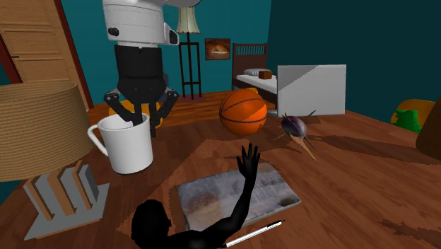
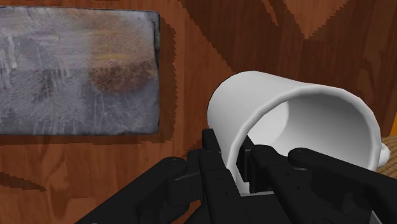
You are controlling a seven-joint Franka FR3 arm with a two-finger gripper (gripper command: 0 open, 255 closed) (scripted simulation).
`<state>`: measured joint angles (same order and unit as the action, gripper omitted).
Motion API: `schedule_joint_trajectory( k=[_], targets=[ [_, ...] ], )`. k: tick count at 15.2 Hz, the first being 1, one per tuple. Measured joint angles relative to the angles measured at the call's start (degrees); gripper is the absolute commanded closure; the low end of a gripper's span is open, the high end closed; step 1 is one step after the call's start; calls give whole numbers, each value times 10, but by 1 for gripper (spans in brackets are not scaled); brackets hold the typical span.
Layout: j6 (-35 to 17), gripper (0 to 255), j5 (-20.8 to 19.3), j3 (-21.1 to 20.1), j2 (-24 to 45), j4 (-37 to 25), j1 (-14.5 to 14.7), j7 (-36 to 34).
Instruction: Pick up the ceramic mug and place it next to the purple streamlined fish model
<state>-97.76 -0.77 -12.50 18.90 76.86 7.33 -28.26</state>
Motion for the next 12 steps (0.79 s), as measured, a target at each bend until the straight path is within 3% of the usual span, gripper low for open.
schedule_joint_trajectory(
  k=[7, 12],
  targets=[
    [62, 255, -4, -1, 17, -79, 5, -3],
    [40, 255, 16, 10, -57, 19, -31, 38]
  ],
)
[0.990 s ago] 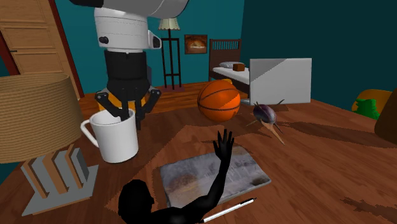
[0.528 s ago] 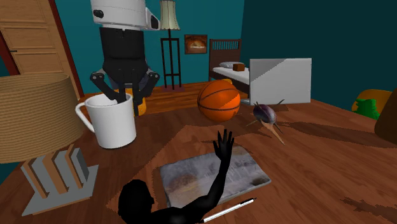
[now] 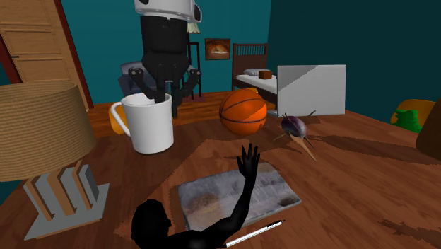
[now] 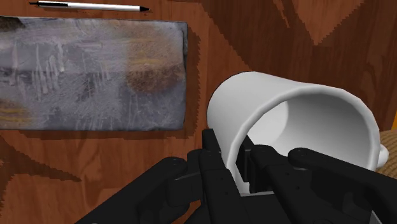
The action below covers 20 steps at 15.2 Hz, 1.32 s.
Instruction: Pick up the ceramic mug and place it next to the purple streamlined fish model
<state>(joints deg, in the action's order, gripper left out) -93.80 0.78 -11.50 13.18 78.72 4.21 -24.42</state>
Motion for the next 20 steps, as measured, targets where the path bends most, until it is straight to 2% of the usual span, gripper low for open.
schedule_joint_trajectory(
  k=[7, 15, 20],
  targets=[
    [-29, 255, 25, 37, -99, 131, -59, 95],
    [-37, 255, 34, 88, -173, 219, -111, 200],
    [-28, 255, 31, 126, -196, 239, -142, 267]
  ],
)
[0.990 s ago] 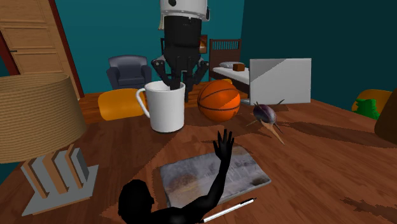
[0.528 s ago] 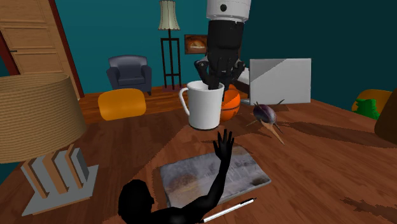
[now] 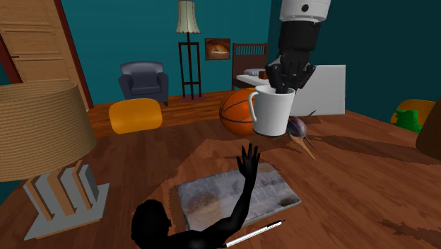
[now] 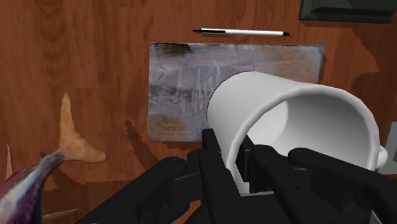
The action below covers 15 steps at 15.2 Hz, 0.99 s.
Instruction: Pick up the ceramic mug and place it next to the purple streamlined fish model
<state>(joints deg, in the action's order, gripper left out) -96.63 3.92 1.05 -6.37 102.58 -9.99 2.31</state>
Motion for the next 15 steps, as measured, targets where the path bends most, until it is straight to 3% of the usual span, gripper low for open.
schedule_joint_trajectory(
  k=[4, 15],
  targets=[
    [-4, 255, -4, 30, -14, 22, -23, 52],
    [18, 255, -14, 117, -1, -4, -89, 203]
  ],
)
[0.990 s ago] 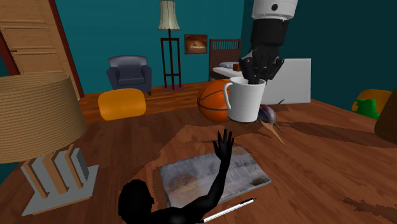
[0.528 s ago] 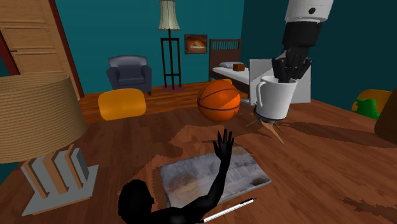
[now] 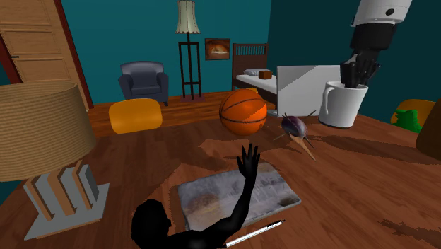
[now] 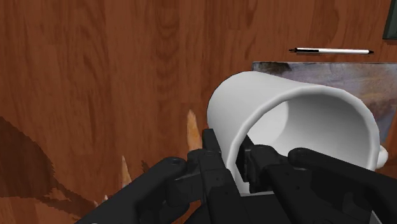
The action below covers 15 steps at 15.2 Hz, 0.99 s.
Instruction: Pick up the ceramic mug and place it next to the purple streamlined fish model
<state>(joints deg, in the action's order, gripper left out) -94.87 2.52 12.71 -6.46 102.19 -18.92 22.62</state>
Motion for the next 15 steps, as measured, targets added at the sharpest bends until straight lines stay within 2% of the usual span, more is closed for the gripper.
schedule_joint_trajectory(
  k=[7, 15],
  targets=[
    [9, 255, 7, 55, 47, -48, -45, 102],
    [40, 255, 38, 107, 140, -159, -105, 212]
  ],
)
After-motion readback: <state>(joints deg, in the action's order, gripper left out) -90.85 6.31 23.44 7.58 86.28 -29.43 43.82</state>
